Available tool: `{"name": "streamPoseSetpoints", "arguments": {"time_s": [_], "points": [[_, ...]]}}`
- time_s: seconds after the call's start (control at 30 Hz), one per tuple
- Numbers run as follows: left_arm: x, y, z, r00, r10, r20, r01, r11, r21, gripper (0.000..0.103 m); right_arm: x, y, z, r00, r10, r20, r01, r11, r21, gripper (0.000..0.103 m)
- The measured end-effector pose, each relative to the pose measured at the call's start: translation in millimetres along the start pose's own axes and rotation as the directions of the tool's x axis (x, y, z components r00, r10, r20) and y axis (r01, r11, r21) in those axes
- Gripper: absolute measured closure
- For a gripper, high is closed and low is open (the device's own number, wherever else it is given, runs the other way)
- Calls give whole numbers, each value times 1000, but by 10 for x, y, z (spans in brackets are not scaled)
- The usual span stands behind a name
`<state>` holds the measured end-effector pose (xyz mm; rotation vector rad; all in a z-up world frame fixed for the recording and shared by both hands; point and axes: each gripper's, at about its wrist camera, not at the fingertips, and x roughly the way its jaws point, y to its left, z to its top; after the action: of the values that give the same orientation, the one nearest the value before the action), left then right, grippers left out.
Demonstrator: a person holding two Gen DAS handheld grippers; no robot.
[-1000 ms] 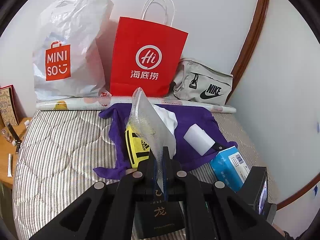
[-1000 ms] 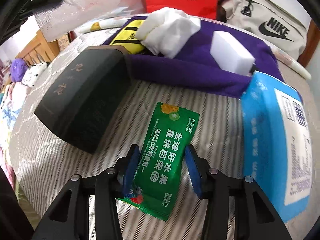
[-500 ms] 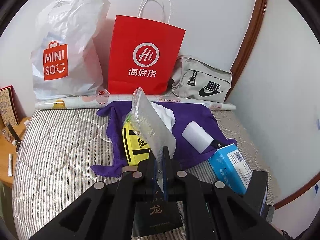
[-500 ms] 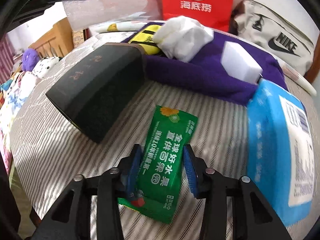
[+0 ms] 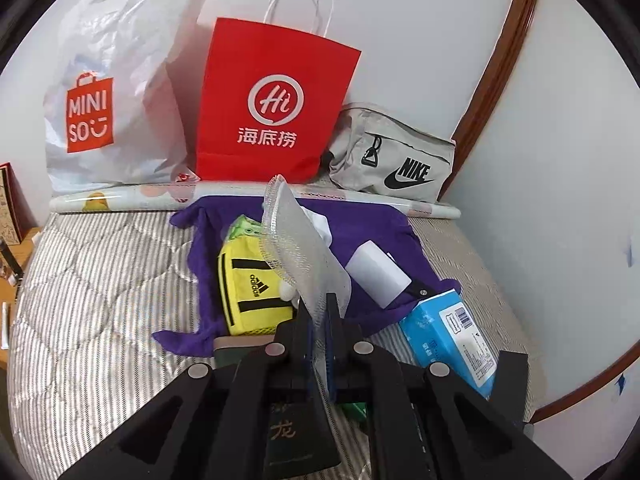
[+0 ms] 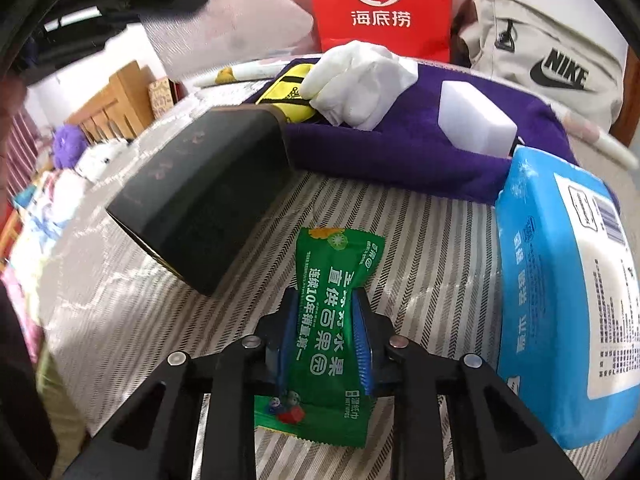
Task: Organize soft objects
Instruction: 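Carry the green packet with the right gripper while the left drops the mesh bag on the towel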
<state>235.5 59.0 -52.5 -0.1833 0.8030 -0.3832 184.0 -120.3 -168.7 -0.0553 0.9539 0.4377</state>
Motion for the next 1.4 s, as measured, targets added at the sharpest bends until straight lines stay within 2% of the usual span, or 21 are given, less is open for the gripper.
{"name": "streamPoseSetpoints", "arguments": {"time_s": [0.43,0.73,0.97,1.03,1.13,1.2,1.3,1.4], "points": [[497,-37,223,998,-9,-61,8,1000,-14,97,-507,-126,255,994,40,101,-39,999,-15,77],[880,217,332,995,13,-102,-22,996,-92,97,-746,-347,446,986,-12,166,15,1000,-18,77],[1080,325,349,989,39,-144,-54,994,-99,97,-802,-468,592,978,-43,206,49,999,-24,77],[1105,335,371,989,33,-146,-47,994,-96,94,-812,-521,650,974,-59,217,64,998,-18,77],[1129,335,401,987,59,-151,-71,994,-79,80,-809,-610,739,971,-76,228,78,997,0,77],[1139,335,414,984,77,-161,-88,994,-64,64,-791,-665,789,970,-86,228,86,996,10,77],[1103,323,417,984,92,-150,-99,994,-38,52,-755,-749,880,967,-108,232,108,994,13,77],[1062,303,418,980,136,-143,-139,990,-8,49,-717,-836,961,966,-116,233,115,993,19,77]]}}
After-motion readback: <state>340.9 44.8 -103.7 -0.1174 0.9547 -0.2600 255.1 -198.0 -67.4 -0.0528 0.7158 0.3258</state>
